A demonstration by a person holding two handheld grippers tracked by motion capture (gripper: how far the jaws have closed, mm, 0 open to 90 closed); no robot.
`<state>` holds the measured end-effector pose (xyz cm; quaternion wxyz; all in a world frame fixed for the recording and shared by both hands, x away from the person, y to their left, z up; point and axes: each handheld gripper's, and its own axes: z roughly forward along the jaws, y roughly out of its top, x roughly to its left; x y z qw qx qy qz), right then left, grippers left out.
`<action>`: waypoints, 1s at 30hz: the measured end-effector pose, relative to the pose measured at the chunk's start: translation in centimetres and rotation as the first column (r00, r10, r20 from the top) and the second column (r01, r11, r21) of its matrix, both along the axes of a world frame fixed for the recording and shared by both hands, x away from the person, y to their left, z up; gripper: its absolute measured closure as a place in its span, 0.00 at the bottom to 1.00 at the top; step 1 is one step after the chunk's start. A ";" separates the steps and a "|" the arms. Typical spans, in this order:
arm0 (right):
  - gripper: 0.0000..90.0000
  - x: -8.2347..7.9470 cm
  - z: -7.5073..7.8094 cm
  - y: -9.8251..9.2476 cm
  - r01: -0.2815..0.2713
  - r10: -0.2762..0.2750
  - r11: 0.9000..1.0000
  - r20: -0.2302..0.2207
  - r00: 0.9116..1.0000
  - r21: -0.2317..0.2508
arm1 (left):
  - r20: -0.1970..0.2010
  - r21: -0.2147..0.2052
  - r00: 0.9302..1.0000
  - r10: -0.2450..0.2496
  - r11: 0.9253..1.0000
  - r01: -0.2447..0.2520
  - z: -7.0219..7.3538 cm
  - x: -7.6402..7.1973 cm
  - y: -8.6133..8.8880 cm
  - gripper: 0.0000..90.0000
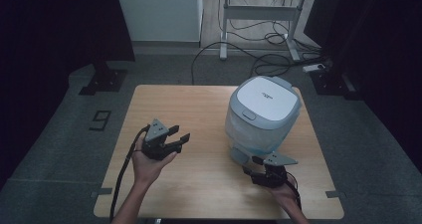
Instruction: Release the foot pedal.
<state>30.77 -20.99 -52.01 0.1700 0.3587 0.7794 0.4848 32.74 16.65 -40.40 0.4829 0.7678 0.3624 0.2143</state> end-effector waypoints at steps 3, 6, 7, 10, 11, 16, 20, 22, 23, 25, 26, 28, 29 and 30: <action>0.45 -0.1 0.0 -0.3 0.002 -0.002 1.000 0.001 1.000 -0.004 | -0.005 -0.002 1.000 -0.001 1.000 0.001 -0.5 -0.4 0.2 0.54; 0.45 -0.3 0.1 -0.7 0.010 -0.010 1.000 0.002 1.000 -0.006 | -0.009 -0.005 1.000 0.000 1.000 0.000 -1.0 -0.7 0.4 0.53; 0.45 -0.4 0.2 -0.9 0.013 -0.013 1.000 0.003 1.000 -0.005 | -0.011 -0.005 1.000 0.001 1.000 -0.001 -1.2 -0.8 0.5 0.53; 0.45 -0.6 0.2 -1.7 0.030 -0.030 1.000 0.002 1.000 -0.002 | -0.021 -0.007 1.000 0.001 1.000 -0.001 -1.9 -1.1 0.8 0.53; 0.45 -0.6 0.1 -1.9 0.033 -0.033 0.999 0.000 0.999 -0.001 | -0.026 -0.008 1.000 0.004 1.000 -0.004 -2.3 -1.3 0.9 0.53; 0.45 -0.8 0.0 -2.5 0.043 -0.043 0.999 -0.003 0.999 -0.007 | -0.037 -0.005 0.999 0.004 1.000 -0.004 -3.1 -1.6 1.2 0.53; 0.45 -0.9 -0.2 -3.3 0.058 -0.058 0.998 -0.012 0.998 -0.009 | -0.051 -0.005 0.999 0.000 1.000 0.000 -4.0 -2.0 1.4 0.53; 0.45 -0.9 -0.3 -3.5 0.063 -0.063 0.998 -0.015 0.998 -0.012 | -0.052 -0.005 0.999 0.000 1.000 0.000 -4.1 -2.1 1.4 0.53; 0.45 -0.9 -0.3 -3.5 0.063 -0.063 0.998 -0.015 0.998 -0.012 | -0.055 -0.005 0.999 0.000 1.000 0.000 -4.2 -2.1 1.5 0.53; 0.45 -0.9 -0.3 -3.6 0.064 -0.064 0.998 -0.016 0.998 -0.014 | -0.058 -0.007 0.998 0.002 1.000 -0.003 -4.3 -2.1 1.5 0.53; 0.45 -0.9 -0.3 -3.6 0.065 -0.065 0.998 -0.015 0.998 -0.017 | -0.060 -0.008 0.998 0.003 1.000 -0.003 -4.4 -2.1 1.6 0.53; 0.45 -0.9 -0.4 -3.6 0.066 -0.066 0.998 -0.013 0.998 -0.023 | -0.061 -0.008 0.998 0.004 1.000 -0.005 -4.5 -2.1 1.6 0.53; 0.45 -0.9 -0.4 -3.6 0.066 -0.067 0.997 -0.012 0.998 -0.025 | -0.061 -0.008 0.998 0.005 1.000 -0.005 -4.5 -2.1 1.6 0.53; 0.44 -0.9 -0.4 -3.6 0.070 -0.070 0.997 -0.013 0.997 -0.023 | -0.063 -0.010 0.998 0.005 1.000 -0.005 -4.6 -2.1 1.7 0.53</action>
